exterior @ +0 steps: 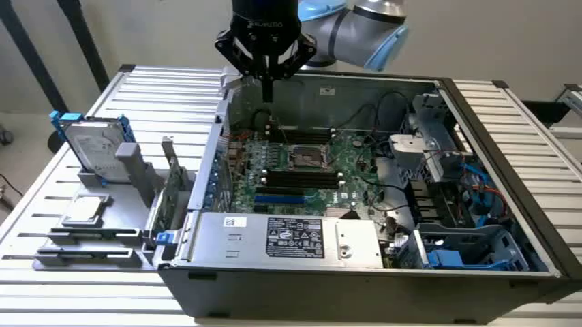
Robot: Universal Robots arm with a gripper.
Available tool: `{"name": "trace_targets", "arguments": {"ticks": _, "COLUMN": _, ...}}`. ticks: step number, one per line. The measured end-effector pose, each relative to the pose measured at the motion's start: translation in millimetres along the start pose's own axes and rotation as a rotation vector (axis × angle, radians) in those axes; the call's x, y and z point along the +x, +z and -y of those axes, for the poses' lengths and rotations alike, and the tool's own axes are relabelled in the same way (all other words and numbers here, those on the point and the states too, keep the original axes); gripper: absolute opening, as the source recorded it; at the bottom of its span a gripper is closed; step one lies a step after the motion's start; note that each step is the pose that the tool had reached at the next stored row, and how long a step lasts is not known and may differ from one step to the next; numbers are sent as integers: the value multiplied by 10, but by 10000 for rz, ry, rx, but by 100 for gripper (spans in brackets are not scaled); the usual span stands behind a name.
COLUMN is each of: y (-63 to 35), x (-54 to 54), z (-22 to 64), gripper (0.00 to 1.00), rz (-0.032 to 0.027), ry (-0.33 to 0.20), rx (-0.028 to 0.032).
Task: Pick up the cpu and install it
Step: 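Reach for the cpu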
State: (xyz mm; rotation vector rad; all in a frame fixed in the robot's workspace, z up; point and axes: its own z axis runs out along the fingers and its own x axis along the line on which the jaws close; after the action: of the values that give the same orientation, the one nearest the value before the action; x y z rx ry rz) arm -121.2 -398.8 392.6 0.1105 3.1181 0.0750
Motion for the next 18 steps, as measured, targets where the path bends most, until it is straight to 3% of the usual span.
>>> {"name": "trace_targets", "arguments": {"ticks": 15, "y": 0, "x": 1, "z": 0, "gripper": 11, "rz": 0, "ry": 0, "rx": 0}}
{"name": "trace_targets", "arguments": {"ticks": 18, "y": -3, "x": 92, "z": 18, "gripper": 11, "rz": 1, "ry": -1, "rx": 0}}
